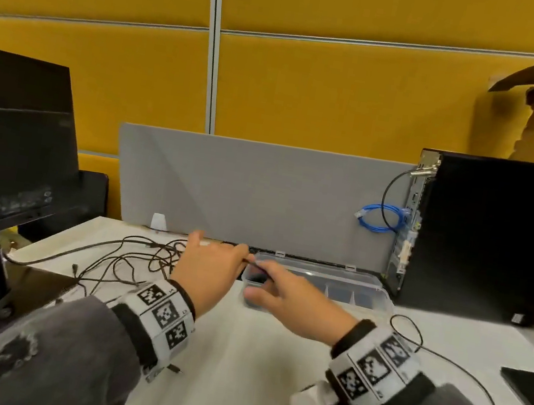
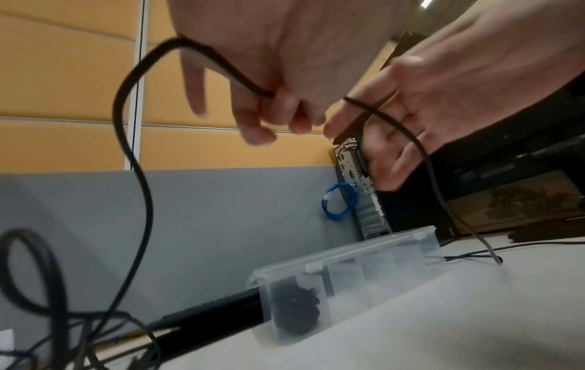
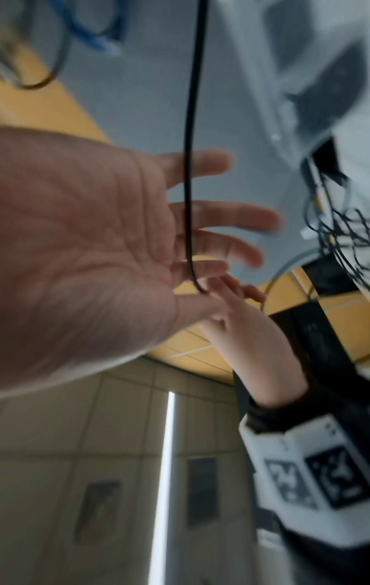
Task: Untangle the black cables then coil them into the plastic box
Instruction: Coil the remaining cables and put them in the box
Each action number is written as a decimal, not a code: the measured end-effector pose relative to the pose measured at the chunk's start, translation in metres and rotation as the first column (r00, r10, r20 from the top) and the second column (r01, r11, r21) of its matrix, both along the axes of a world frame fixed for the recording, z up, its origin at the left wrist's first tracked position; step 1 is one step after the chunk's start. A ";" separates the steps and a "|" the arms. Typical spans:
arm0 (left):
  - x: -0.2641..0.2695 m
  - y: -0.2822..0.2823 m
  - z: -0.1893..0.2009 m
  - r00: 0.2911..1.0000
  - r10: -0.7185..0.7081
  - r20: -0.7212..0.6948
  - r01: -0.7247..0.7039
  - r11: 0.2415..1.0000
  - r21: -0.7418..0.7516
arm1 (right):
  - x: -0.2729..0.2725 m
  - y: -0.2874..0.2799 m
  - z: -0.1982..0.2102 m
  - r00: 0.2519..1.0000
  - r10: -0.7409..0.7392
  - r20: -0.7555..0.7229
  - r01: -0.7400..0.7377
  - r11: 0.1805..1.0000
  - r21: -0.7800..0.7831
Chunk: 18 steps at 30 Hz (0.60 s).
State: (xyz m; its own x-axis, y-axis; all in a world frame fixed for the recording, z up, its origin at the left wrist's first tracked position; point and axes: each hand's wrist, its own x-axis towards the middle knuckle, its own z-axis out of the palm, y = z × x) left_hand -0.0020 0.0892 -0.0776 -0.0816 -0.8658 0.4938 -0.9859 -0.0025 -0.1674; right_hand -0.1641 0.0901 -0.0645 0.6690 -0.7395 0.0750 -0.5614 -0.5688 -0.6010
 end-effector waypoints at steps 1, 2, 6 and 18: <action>-0.003 0.002 -0.001 0.997 -0.054 -0.047 0.054 0.999 0.000 | 0.005 0.000 -0.003 0.993 0.014 0.116 -0.027 0.994 0.110; -0.003 0.003 -0.004 0.992 -0.087 -0.087 0.089 0.996 0.013 | 0.004 -0.001 -0.001 0.978 -0.013 0.206 -0.020 0.987 0.160; 0.031 0.004 -0.011 0.954 -0.118 -0.276 0.175 0.966 0.190 | -0.044 -0.025 0.024 0.841 -0.261 0.474 0.284 0.959 0.024; 0.066 -0.015 0.007 0.834 -0.257 -0.488 0.329 0.942 0.065 | -0.187 -0.060 0.036 0.507 -0.838 0.204 0.711 0.272 -0.649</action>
